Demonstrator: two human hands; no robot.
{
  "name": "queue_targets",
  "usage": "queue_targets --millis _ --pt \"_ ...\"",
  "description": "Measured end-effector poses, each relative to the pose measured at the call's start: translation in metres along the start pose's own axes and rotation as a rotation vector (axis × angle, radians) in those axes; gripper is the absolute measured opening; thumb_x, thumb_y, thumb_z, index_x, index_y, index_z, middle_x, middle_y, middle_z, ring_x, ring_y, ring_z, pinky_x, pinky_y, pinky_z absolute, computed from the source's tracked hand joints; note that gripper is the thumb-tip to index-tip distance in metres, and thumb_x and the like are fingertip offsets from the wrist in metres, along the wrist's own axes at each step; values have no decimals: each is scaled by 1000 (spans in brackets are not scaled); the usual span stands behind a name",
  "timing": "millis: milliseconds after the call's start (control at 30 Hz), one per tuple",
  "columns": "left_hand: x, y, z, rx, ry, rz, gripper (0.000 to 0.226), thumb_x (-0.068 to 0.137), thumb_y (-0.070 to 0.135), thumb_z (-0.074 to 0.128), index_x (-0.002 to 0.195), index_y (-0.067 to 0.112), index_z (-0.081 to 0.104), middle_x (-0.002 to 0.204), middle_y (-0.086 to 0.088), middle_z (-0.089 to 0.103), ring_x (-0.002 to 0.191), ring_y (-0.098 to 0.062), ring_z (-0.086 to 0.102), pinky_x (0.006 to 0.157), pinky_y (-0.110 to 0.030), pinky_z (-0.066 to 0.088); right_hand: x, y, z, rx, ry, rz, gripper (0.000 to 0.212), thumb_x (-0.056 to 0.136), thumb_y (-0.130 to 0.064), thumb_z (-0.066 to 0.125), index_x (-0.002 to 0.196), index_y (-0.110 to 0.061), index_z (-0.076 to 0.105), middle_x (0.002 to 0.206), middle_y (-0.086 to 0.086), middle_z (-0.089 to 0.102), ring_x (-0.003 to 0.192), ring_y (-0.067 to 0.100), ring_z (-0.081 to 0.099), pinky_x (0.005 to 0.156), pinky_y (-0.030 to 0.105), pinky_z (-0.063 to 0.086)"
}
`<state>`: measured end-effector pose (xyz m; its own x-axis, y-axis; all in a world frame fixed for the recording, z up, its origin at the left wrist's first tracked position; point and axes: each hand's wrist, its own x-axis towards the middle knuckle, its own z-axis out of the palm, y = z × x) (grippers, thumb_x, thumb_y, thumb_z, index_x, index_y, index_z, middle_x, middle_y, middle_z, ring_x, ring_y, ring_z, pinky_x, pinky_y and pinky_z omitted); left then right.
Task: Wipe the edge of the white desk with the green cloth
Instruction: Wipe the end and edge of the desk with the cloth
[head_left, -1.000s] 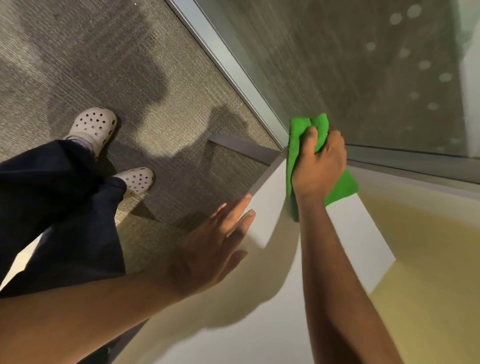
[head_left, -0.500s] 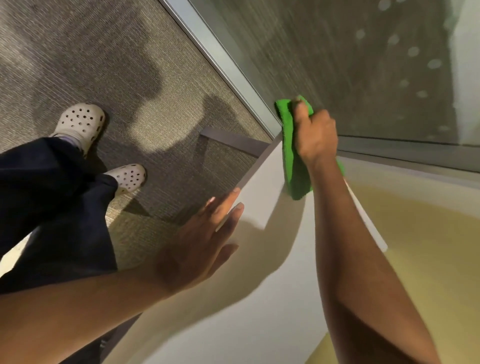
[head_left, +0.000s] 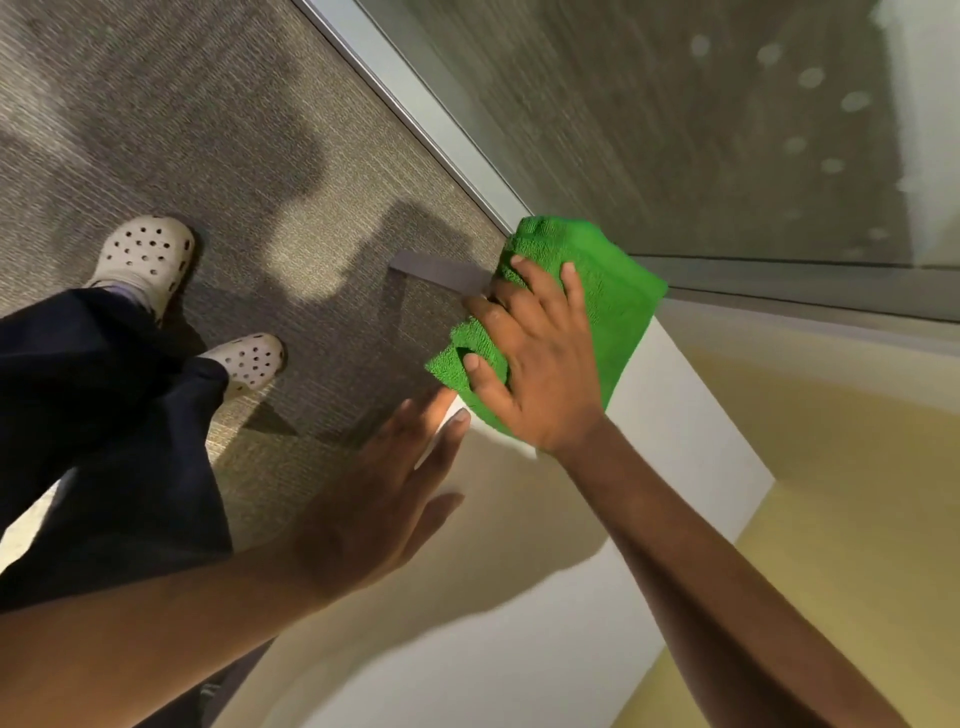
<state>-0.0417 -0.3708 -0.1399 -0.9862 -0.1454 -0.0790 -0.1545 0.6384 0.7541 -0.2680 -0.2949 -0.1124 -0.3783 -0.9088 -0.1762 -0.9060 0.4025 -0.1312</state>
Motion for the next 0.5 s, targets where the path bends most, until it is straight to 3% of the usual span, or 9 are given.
queue_targets --millis 67,133,233,300,367,433,500 --pt "1 -2 0 -35 -12 3 69 109 39 56 162 -1 38 172 -27 33 151 -50 47 125 -54 43 19 14 -2 -52 29 -19 47 97 -51 49 102 -11 74 99 10 66 124 36 61 131 57 17" --pt "3 -4 1 -54 -13 8 70 110 39 57 164 1 35 178 -22 21 159 -44 36 132 -51 33 40 24 -6 -95 34 4 45 94 -50 51 89 -12 75 86 10 62 101 34 63 128 55 24" --pt "1 -6 5 -81 -20 26 70 111 38 54 166 3 29 181 -18 9 164 -39 26 136 -47 23 62 28 -11 -107 21 141 51 92 -49 47 75 -11 76 78 9 69 91 33 61 107 48 46" --pt "0 -7 7 -104 -15 35 71 110 36 56 166 4 28 182 -17 6 164 -39 27 136 -44 20 76 25 -15 -37 36 375 51 90 -51 43 64 -14 67 78 9 71 91 35 61 85 43 50" --pt "-2 -8 8 -109 9 35 70 109 33 60 165 2 30 181 -19 11 161 -42 31 136 -44 22 94 25 -18 91 47 726 52 86 -59 42 58 -15 49 77 11 63 83 36 57 74 39 45" --pt "-4 -9 9 -106 30 36 69 109 32 61 164 1 33 180 -21 13 161 -42 33 136 -43 23 105 33 -20 200 31 1000 52 85 -63 42 60 -17 47 85 11 63 83 35 54 77 38 39" --pt "-5 -9 10 -104 38 43 69 109 33 60 164 0 34 181 -20 13 163 -40 30 136 -42 22 98 41 -21 236 47 1088 53 88 -61 39 71 -16 58 95 15 69 89 38 57 80 40 40"
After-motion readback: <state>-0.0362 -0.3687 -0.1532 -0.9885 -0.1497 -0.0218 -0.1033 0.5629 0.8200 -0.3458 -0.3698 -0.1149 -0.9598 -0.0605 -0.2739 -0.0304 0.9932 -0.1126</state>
